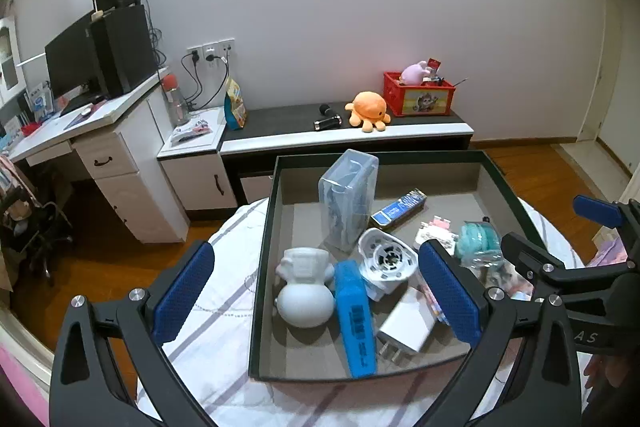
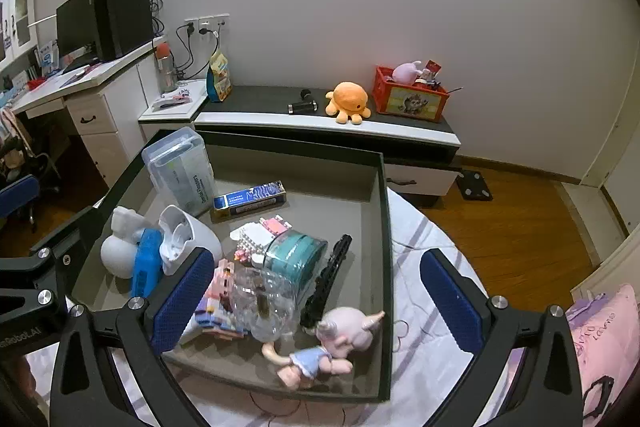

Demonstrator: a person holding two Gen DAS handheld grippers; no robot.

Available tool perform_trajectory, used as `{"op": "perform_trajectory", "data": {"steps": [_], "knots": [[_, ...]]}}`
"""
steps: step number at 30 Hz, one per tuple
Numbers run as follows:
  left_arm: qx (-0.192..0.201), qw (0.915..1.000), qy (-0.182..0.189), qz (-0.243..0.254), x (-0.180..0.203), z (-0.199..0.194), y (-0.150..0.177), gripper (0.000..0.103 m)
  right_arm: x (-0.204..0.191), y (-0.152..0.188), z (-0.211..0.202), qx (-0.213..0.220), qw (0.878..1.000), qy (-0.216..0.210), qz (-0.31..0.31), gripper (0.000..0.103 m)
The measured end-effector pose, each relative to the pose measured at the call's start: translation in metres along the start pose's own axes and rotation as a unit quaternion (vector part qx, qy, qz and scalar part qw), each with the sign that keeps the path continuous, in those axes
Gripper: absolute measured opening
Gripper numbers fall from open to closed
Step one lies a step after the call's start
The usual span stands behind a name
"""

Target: Organize rigid objects

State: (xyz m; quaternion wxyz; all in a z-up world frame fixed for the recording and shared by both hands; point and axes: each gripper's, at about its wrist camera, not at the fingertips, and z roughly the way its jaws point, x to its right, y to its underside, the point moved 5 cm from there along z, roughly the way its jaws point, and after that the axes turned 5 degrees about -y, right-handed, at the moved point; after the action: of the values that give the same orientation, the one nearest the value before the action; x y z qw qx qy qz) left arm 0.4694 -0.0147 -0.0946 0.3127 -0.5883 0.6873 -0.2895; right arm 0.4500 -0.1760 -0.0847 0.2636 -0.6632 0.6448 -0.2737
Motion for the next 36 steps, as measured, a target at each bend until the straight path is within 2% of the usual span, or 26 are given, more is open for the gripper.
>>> {"op": "perform_trajectory", "data": {"steps": [10,19,22,30,36], "knots": [[0.024,0.9997,0.009,0.002,0.011,-0.05,0.011,0.103,0.005,0.013,-0.045,0.029,1.0,-0.002,-0.001,0.103],[0.068,0.9975,0.02,0.002,0.019,-0.109,0.017,0.103,0.007,0.027,-0.097,0.076,0.997,-0.012,0.003,0.103],[0.089,0.996,0.01,0.005,0.02,-0.132,0.02,0.103,0.006,0.03,-0.113,0.1,0.995,-0.015,0.004,0.103],[0.181,0.9831,-0.023,-0.018,0.012,-0.209,0.023,0.103,0.0,0.036,-0.17,0.164,0.986,-0.038,0.002,0.103],[0.221,0.9745,-0.027,-0.028,0.006,-0.254,0.03,0.103,-0.008,0.041,-0.22,0.213,0.976,-0.031,-0.008,0.103]]}}
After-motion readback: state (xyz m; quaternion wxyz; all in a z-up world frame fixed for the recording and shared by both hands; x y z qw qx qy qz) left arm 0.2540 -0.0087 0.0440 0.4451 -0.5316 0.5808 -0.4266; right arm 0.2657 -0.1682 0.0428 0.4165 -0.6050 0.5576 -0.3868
